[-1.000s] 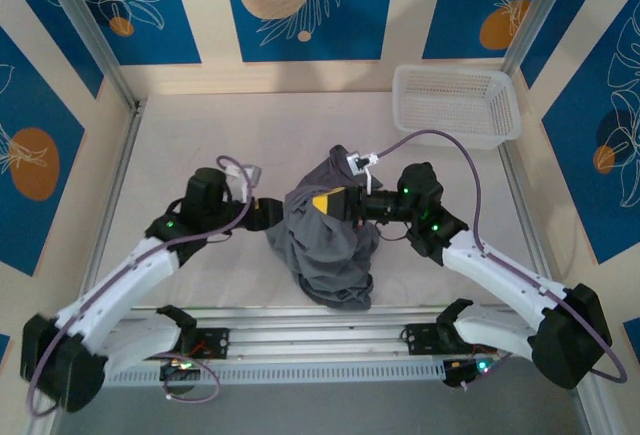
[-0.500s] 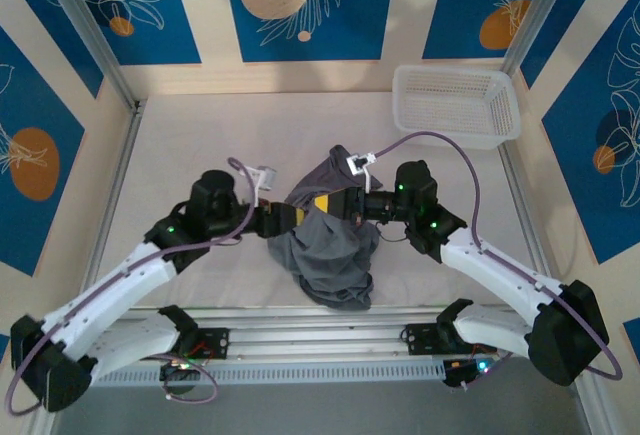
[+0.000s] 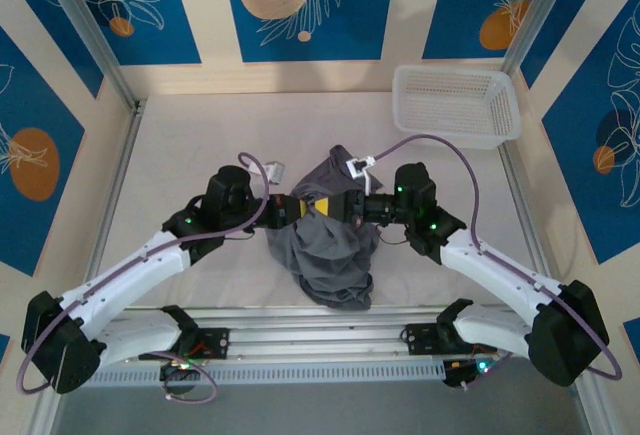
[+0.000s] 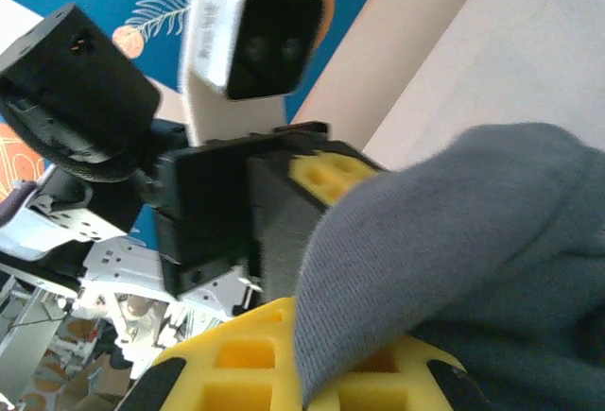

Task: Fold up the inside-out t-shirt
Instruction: Turn the T-shirt inside out at the center of the table.

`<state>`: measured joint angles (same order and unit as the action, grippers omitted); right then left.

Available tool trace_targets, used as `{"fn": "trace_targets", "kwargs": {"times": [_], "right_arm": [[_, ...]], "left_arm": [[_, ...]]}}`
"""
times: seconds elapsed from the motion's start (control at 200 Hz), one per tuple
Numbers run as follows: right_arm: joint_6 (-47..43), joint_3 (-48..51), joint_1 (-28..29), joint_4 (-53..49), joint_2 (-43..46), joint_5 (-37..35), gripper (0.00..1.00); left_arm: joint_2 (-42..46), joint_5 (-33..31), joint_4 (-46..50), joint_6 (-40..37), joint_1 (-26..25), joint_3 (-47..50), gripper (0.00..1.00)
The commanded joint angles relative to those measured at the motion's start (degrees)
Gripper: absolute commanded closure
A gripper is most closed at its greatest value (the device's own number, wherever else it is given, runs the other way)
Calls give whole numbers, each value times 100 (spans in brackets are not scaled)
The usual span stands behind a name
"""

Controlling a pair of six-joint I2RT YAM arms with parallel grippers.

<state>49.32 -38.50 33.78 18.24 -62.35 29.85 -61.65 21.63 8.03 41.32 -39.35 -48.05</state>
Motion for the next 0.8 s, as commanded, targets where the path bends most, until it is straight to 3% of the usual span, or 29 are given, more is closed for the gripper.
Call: {"fn": "trace_targets", "kwargs": {"times": [0.0,0.075,0.18,0.28,0.415,0.515,0.675,0.795], "right_arm": [[-41,721,-586,15,36,-73,100],[-248,1166,-989,39,-114,79,99],[-325,1447,-1030,179,24,175,68],[-562,1412,-790,-136,755,-402,55],[-2412,1135,114,-922,1863,-1855,50],[-3740,741,1006,-1227,1943,-2789,48],[-4590,495,1769,-903,1321,-3527,46],[-4703,765,1865,-558,865,-4230,44]], "left_arm": [[430,335,-450,-143,64,-47,100],[661,393,-452,-436,77,-31,100],[722,692,-637,-573,106,66,100],[549,973,-850,-499,105,150,100],[443,1179,-1176,-363,90,250,100],[461,1199,-1210,-372,92,220,100],[475,1073,-1071,-324,91,123,100],[588,952,-1002,-193,93,94,100]]}}
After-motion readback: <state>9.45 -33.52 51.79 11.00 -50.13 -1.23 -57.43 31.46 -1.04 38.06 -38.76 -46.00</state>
